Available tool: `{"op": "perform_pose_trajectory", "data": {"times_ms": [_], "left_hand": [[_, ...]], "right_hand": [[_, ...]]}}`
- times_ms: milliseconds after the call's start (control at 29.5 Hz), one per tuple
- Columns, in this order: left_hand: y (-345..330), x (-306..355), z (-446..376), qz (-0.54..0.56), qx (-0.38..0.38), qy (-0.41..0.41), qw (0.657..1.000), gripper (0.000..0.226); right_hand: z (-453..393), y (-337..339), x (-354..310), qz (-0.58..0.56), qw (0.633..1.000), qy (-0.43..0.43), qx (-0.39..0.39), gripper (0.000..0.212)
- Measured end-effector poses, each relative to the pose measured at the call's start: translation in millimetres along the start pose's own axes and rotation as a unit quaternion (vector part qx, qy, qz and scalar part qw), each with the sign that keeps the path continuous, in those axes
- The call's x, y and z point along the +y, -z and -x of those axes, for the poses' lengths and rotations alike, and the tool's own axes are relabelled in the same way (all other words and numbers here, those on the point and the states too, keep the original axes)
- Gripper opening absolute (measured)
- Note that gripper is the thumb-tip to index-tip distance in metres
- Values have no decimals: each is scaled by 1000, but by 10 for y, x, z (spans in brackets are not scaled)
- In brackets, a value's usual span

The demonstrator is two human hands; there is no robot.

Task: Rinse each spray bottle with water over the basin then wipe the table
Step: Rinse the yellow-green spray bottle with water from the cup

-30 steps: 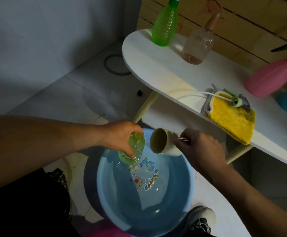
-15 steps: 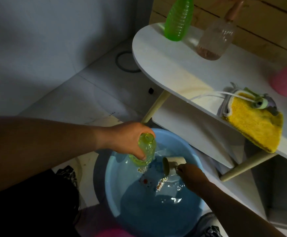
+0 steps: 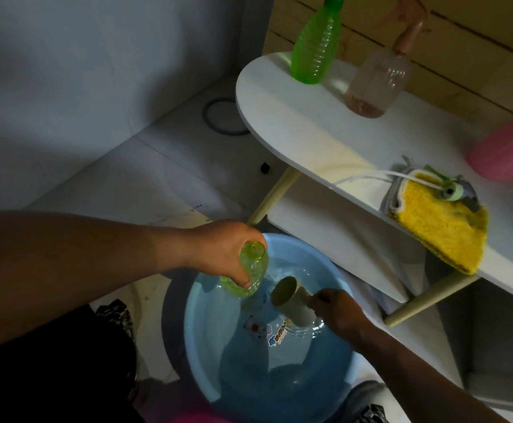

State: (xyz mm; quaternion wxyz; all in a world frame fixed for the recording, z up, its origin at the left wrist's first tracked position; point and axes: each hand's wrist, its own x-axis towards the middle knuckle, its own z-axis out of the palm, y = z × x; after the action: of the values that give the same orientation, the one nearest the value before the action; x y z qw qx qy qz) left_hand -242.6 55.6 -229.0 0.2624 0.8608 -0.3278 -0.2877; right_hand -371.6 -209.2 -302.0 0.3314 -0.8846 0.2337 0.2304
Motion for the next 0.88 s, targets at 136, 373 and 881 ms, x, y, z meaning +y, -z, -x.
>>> {"op": "perform_pose_trajectory", "data": {"times_ms": [136,373,881], "left_hand": [[14,10,9,-9,7,3,1000,64],[12,76,26,-24,11,-3,1000,68],[6,208,-64,-42,2,-14,999,44]], "right_hand": [[280,300,-209,-72,997,-7,37,39],[773,869,-639,-122,986,34,104,34],[1139,1083,-1117,-56,951,197,232,27]]}}
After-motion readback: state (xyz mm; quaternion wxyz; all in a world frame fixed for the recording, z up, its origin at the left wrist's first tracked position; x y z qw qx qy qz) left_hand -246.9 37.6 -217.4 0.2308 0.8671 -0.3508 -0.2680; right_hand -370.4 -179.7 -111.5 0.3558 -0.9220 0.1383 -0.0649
